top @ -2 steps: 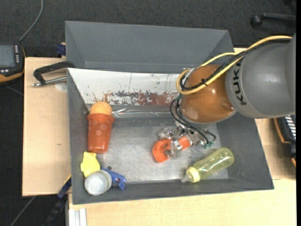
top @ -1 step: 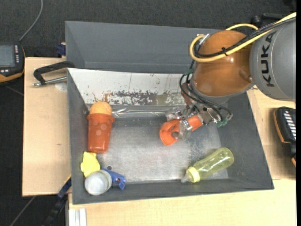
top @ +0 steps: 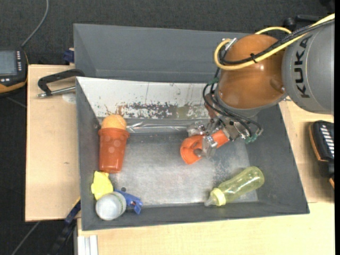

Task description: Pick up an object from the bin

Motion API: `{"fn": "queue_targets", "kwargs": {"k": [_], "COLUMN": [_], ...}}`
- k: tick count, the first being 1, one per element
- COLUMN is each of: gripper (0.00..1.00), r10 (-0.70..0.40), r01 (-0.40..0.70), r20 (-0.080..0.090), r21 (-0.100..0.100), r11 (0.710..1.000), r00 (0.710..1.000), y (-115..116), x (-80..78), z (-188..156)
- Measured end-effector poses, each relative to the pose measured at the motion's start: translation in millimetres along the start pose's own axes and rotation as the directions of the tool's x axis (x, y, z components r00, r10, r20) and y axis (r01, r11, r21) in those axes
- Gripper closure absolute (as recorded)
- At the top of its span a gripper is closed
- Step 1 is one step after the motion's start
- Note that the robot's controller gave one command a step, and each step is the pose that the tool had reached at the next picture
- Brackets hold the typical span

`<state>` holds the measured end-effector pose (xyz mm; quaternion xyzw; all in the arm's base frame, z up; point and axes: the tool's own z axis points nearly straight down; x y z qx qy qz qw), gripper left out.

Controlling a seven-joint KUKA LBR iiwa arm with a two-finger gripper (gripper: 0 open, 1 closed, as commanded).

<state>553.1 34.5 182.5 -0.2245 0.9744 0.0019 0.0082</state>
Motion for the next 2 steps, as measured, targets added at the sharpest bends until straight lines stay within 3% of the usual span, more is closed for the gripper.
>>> {"fn": "queue_targets", "kwargs": {"k": [2], "gripper": [1.00], "r10": [0.001], "r01": [-0.001], "r20": [0.003], "r21": [0.000], "r11": [1.000], "r00": [1.000], "y": [-11], "x": [-0.6], "z": [-110]}}
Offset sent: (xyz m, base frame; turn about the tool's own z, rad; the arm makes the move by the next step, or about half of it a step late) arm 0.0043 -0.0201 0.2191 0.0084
